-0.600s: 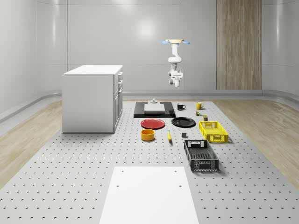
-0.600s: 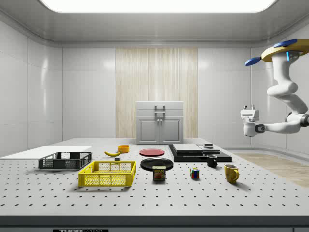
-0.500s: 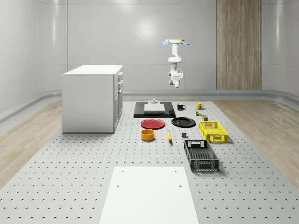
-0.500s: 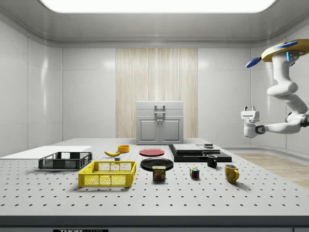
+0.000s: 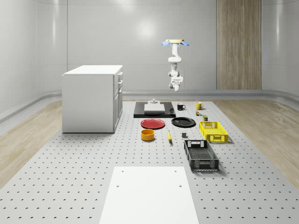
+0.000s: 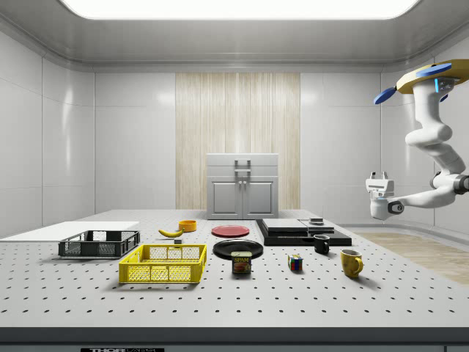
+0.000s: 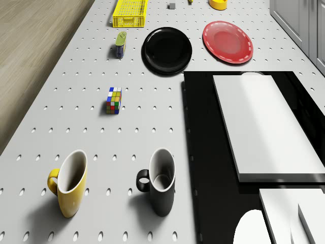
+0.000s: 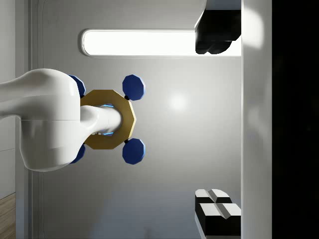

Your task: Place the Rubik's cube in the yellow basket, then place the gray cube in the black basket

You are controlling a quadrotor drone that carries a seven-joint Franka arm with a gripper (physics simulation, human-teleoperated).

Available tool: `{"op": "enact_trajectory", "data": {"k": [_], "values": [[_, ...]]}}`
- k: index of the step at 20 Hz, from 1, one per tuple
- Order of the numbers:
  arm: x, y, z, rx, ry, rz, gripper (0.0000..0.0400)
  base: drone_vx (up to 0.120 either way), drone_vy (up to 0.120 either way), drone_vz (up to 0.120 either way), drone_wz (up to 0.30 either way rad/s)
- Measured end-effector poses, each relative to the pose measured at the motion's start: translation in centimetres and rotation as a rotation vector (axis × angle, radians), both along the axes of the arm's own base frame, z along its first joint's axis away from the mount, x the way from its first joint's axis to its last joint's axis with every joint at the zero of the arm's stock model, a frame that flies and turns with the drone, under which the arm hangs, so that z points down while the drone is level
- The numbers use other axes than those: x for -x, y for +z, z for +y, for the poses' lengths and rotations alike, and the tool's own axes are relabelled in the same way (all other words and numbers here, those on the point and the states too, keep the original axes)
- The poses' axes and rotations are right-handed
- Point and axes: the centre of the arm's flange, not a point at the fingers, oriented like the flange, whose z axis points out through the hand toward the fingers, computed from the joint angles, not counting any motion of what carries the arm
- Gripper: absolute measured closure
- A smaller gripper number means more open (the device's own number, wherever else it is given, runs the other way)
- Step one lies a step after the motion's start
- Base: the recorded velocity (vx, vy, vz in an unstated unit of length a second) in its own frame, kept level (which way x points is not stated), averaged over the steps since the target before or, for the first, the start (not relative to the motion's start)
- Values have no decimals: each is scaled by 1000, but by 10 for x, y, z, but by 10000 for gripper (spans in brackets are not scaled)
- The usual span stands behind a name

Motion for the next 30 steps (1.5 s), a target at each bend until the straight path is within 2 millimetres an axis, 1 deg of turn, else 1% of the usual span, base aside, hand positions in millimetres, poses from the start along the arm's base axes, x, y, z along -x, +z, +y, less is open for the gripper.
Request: {"op": "enact_trajectory", "data": {"k": [4,9,30], "values": [[-1,11,0,0,0,-3,0,0,0,0,0],[-1,16,0,0,0,-7,0,0,0,0,0],[0,19,0,4,0,-23,0,0,0,0,0]]}}
